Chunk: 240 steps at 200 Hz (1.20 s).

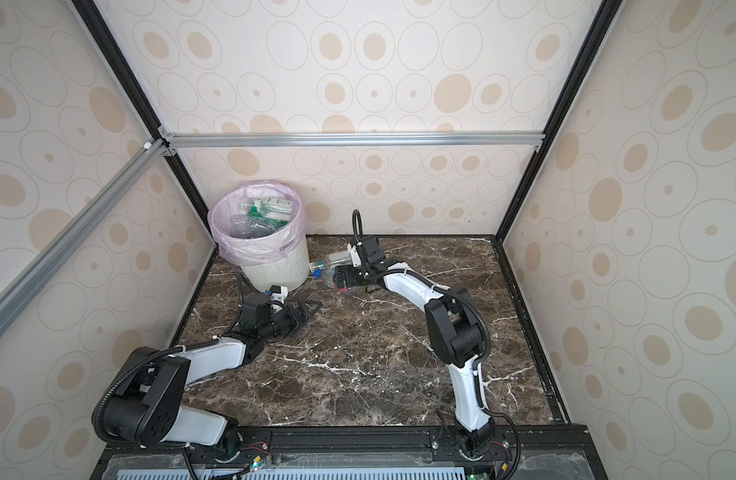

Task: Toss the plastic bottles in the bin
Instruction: 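Close the right gripper on the blue-capped FIJI bottle's base and tilt it upright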

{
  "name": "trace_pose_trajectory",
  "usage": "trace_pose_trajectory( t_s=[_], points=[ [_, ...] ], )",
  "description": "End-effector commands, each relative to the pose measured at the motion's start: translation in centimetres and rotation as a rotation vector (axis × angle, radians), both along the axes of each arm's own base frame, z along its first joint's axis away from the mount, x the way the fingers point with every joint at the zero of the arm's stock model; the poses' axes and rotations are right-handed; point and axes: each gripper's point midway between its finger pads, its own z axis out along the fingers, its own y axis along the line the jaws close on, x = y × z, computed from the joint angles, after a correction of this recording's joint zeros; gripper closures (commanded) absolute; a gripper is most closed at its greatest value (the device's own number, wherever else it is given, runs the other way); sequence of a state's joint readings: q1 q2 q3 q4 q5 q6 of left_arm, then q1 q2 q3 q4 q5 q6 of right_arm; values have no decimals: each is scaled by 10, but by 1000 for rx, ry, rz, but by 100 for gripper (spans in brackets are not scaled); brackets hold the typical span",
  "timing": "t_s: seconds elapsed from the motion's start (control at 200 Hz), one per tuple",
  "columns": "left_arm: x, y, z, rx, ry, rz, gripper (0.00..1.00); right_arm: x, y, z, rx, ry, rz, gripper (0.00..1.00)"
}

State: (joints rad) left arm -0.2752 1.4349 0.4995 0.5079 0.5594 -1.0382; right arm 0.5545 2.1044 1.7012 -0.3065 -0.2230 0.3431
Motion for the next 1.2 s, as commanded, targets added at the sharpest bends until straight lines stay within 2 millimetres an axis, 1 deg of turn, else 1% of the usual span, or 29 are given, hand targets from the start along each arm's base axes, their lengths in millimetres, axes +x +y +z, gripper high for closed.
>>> trace_pose_trajectory(
  t_s=[0.0, 0.11, 0.225, 0.32, 0.465, 0.525, 0.665, 0.755, 0.96, 1.195],
  points=[
    [0, 2, 9, -2, -35, -9, 1, 15, 3, -24, -38, 11, 3, 0],
    [-3, 4, 8, 0, -29, -7, 1, 26, 10, -36, -40, 20, 4, 0],
    [-6, 6, 4, 7, -16, -10, 1, 28, 19, -45, -16, 44, 17, 0],
    [-6, 9, 2, 11, -12, -8, 1, 23, 28, -46, -3, 50, 36, 0],
    [-6, 12, 1, 14, -9, -5, 1, 6, 42, -42, -1, 45, 68, 0],
    [-6, 14, 1, 13, -10, -2, 1, -1, 44, -41, -9, 49, 70, 0],
    [-9, 17, 0, 17, -10, 2, 1, -18, 45, -40, -15, 60, 59, 0],
    [-10, 21, 2, 15, -13, 8, 1, -24, 42, -46, -35, 65, 48, 0],
    [-10, 29, 4, 16, -14, 16, 1, -25, 33, -58, -102, 77, 23, 4],
    [-12, 34, 4, 9, -8, 24, 1, -25, 33, -70, -174, 75, 20, 8]
  ],
)
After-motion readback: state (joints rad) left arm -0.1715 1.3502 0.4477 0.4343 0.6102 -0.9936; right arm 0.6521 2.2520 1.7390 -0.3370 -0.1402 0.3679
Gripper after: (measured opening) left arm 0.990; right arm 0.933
